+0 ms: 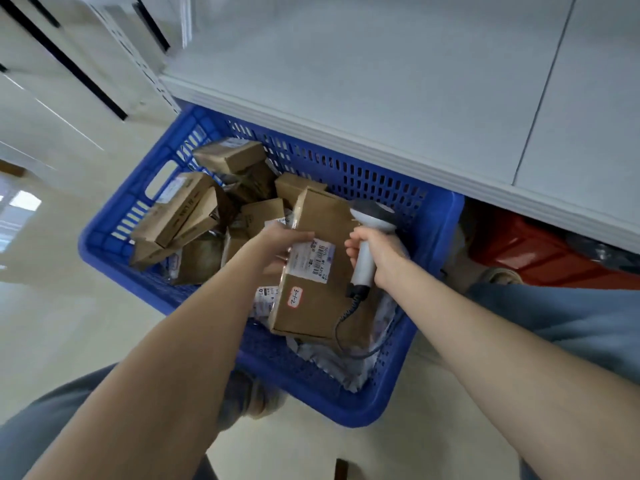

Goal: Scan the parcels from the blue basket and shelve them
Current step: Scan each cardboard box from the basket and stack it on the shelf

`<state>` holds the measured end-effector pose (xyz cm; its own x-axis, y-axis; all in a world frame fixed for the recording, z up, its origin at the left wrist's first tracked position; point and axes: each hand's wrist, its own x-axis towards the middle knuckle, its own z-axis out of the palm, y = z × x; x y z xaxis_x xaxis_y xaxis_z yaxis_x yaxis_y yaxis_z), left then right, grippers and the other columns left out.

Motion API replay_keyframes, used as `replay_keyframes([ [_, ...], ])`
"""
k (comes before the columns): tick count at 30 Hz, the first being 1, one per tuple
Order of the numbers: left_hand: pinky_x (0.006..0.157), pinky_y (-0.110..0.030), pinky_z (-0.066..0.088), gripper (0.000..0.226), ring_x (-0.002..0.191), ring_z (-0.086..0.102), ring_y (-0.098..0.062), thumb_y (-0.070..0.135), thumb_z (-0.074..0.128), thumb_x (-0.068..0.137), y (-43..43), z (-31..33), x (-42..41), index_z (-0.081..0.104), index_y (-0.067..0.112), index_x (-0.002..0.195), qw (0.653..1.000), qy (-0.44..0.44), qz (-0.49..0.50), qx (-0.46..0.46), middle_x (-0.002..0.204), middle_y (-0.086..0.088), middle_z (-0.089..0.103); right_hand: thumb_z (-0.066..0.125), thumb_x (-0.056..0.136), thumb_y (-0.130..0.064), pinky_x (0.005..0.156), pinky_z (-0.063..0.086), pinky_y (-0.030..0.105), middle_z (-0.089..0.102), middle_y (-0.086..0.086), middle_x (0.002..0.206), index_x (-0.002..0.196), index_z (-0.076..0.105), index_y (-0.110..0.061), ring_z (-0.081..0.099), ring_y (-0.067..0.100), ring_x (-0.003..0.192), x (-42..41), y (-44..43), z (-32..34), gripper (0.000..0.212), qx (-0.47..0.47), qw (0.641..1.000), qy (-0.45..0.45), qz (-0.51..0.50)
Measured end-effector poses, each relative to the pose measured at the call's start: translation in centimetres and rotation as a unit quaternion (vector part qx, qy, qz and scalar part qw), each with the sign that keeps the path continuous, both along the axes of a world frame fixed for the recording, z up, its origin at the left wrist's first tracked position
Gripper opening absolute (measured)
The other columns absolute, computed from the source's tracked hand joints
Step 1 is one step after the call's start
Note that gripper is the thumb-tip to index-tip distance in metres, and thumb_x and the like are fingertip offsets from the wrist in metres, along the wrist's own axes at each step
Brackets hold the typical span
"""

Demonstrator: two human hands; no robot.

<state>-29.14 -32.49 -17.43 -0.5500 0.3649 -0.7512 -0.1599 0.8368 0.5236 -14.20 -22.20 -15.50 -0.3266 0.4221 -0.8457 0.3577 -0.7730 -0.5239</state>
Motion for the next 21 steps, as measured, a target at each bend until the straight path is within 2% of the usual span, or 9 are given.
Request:
replay_keyframes([
  [5, 0.08, -0.042, 0.054, 0.033, 0.094, 0.064, -0.03, 0.016, 0.067, 0.089, -3.0, 3.2, 1.4, 0.052, 0.005, 0.116, 0.975, -0.024, 0.202, 0.087, 0.11, -0.016, 0.064, 0.061, 0.088, -0.008, 0.058, 0.048, 0.026, 0.063, 0.006, 0.071, 0.077, 0.065, -0.004, 0.055, 0.013, 0.057, 1.0, -1.5, 3.7, 0.012, 0.034, 0.999, 0.026, -0.007],
  [7, 0.069, -0.039, 0.055, 0.034, 0.089, 0.062, -0.027, 0.013, 0.063, 0.091, -3.9, 2.4, 2.7, 0.051, 0.0, 0.12, 0.973, -0.045, 0.216, 0.074, 0.11, -0.017, 0.061, 0.061, 0.088, -0.008, 0.058, 0.048, 0.026, 0.063, 0.006, 0.071, 0.076, 0.065, -0.004, 0.055, 0.013, 0.057, 1.2, -2.1, 3.9, 0.013, 0.045, 0.999, 0.025, 0.009],
  [9, 0.054, -0.029, 0.051, 0.025, 0.076, 0.064, -0.021, 0.01, 0.06, 0.091, -4.5, 1.5, 3.5, 0.055, -0.003, 0.111, 0.976, -0.055, 0.206, 0.049, 0.1, -0.017, 0.06, 0.059, 0.091, -0.008, 0.057, 0.045, 0.025, 0.06, 0.006, 0.069, 0.072, 0.061, -0.004, 0.052, 0.013, 0.056, 1.2, -2.4, 3.7, 0.019, 0.044, 0.999, 0.015, 0.025],
  [10, 0.056, -0.027, 0.051, 0.02, 0.075, 0.066, -0.019, 0.01, 0.06, 0.09, -4.6, 1.2, 3.5, 0.057, -0.003, 0.105, 0.978, -0.04, 0.202, 0.032, 0.098, -0.017, 0.061, 0.057, 0.092, -0.008, 0.056, 0.044, 0.024, 0.057, 0.006, 0.067, 0.07, 0.059, -0.004, 0.05, 0.012, 0.056, 1.1, -2.5, 3.3, 0.022, 0.037, 0.999, 0.008, 0.031],
  [11, 0.067, -0.03, 0.054, 0.024, 0.084, 0.067, -0.022, 0.014, 0.061, 0.088, -4.8, 1.1, 3.2, 0.058, -0.002, 0.106, 0.981, -0.003, 0.196, 0.006, 0.104, -0.018, 0.062, 0.056, 0.093, -0.007, 0.054, 0.043, 0.023, 0.055, 0.005, 0.067, 0.069, 0.057, -0.005, 0.048, 0.012, 0.056, 1.0, -2.6, 2.9, 0.024, 0.032, 0.999, 0.001, 0.034],
  [13, 0.096, -0.041, 0.047, 0.052, 0.116, 0.053, -0.033, 0.025, 0.059, 0.087, -5.1, 0.6, 1.5, 0.047, -0.001, 0.13, 0.978, 0.119, 0.159, -0.066, 0.131, -0.02, 0.049, 0.059, 0.09, -0.006, 0.046, 0.044, 0.022, 0.056, 0.005, 0.068, 0.071, 0.058, -0.005, 0.05, 0.012, 0.055, 0.5, -2.7, 1.6, 0.019, 0.027, 0.999, -0.018, 0.033],
  [15, 0.106, -0.043, 0.037, 0.069, 0.131, 0.037, -0.038, 0.03, 0.058, 0.09, -4.9, 1.1, -0.1, 0.027, 0.001, 0.145, 0.967, 0.217, 0.087, -0.1, 0.146, -0.02, 0.03, 0.063, 0.086, -0.004, 0.045, 0.046, 0.023, 0.057, 0.006, 0.068, 0.074, 0.06, -0.005, 0.052, 0.014, 0.055, -0.2, -2.8, 0.3, 0.012, 0.027, 0.999, -0.035, 0.029],
  [18, 0.106, -0.046, 0.038, 0.066, 0.131, 0.036, -0.037, 0.036, 0.056, 0.092, -3.7, 0.2, -2.5, 0.03, 0.002, 0.143, 0.962, 0.244, -0.012, -0.121, 0.145, -0.02, 0.03, 0.068, 0.08, -0.006, 0.066, 0.054, 0.033, 0.063, 0.01, 0.08, 0.089, 0.063, -0.005, 0.061, 0.022, 0.069, -1.2, -3.0, -1.7, 0.01, 0.024, 0.998, -0.049, 0.043],
  [21, 0.103, -0.04, 0.041, 0.06, 0.127, 0.044, -0.037, 0.04, 0.053, 0.094, -3.0, -2.1, -4.0, 0.043, -0.002, 0.135, 0.97, 0.19, -0.036, -0.147, 0.139, -0.022, 0.044, 0.073, 0.071, -0.015, 0.089, 0.055, 0.045, 0.068, 0.009, 0.104, 0.114, 0.064, -0.008, 0.066, 0.027, 0.093, -1.8, -2.8, -3.6, 0.045, 0.036, 0.994, -0.063, 0.076],
])
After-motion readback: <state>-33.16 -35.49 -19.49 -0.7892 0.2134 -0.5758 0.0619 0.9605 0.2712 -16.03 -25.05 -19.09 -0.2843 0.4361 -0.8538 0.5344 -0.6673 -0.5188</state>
